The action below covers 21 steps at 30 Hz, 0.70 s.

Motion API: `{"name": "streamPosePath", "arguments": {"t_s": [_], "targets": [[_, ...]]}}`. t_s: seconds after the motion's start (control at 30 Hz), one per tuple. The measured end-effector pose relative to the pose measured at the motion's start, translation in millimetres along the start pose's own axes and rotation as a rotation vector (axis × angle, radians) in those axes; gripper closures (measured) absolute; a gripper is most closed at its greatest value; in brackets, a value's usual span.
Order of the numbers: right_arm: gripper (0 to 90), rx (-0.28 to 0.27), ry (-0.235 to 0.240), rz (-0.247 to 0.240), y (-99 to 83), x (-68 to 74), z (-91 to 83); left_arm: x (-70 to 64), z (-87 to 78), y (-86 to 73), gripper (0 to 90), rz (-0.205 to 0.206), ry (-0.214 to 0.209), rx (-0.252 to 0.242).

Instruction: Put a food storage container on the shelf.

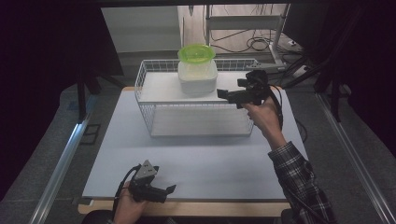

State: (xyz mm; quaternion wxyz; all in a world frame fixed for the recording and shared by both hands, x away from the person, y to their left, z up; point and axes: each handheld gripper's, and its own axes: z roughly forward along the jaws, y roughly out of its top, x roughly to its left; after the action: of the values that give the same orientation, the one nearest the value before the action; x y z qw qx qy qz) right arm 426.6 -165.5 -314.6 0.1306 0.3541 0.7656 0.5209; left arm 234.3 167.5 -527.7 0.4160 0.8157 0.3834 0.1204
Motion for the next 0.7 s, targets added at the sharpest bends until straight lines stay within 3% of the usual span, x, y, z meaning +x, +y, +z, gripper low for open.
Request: {"name": "streamPosePath", "arguments": {"t_s": [0.5, 0.7], "targets": [[0.4, 0.014, 0.041, -0.022, -22.9, 14.3, -4.2, -0.3, 0.5, -0.3, 4.0, 0.005, 0.004, 0.001], [0.5, 0.034, 0.023, -0.047, -33.6, 21.4, -2.7, -0.4, 0.5, -0.4, 4.0, 0.007, 0.003, 0.002]]}}
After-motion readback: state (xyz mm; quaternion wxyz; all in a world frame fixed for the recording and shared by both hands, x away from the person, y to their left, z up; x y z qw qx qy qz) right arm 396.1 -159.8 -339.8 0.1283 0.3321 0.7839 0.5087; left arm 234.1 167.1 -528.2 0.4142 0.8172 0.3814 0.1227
